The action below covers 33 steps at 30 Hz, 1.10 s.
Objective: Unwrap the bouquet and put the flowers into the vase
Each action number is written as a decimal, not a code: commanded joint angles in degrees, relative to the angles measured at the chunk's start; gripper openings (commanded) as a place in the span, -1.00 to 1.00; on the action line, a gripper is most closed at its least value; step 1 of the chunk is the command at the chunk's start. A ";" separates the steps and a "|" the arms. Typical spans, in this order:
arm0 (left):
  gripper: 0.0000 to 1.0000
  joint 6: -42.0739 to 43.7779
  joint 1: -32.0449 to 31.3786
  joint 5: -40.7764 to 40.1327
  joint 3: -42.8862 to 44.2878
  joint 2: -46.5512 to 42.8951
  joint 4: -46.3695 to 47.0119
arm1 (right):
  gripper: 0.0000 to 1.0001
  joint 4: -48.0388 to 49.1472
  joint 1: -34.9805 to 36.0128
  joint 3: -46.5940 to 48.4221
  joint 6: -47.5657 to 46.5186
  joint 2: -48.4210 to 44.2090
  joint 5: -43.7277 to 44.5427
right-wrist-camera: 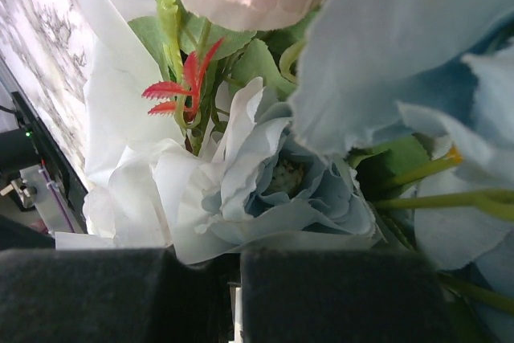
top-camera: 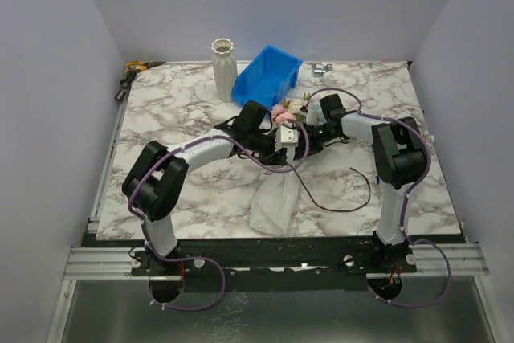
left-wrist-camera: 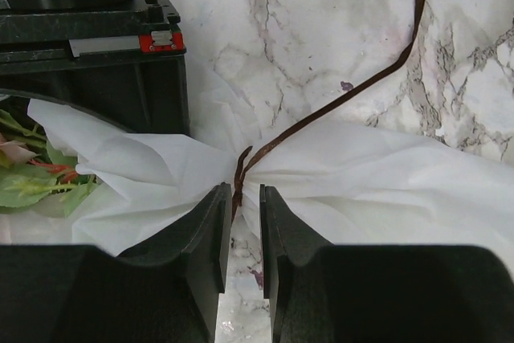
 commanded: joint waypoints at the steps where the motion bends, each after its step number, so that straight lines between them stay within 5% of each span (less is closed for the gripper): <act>1: -0.45 -1.52 -0.54 -1.34 1.76 3.14 4.32 | -0.99 -2.28 0.29 -3.06 -3.04 4.85 10.90; 15: -0.40 0.27 -1.47 -3.30 1.34 7.95 4.89 | -0.99 -1.71 0.25 -3.15 -2.72 5.07 11.03; 19: -0.54 0.91 -2.73 -5.30 1.16 7.89 4.93 | -0.99 -1.58 0.30 -3.23 -2.46 5.46 11.12; 25: -0.99 -1.39 -3.19 -6.79 2.65 6.63 5.20 | -0.99 -1.18 0.31 -3.32 -2.19 5.71 11.55; 33: -1.00 -7.98 -3.98 -3.27 8.69 3.32 5.21 | -0.99 -0.79 0.32 -3.42 -1.92 6.08 11.75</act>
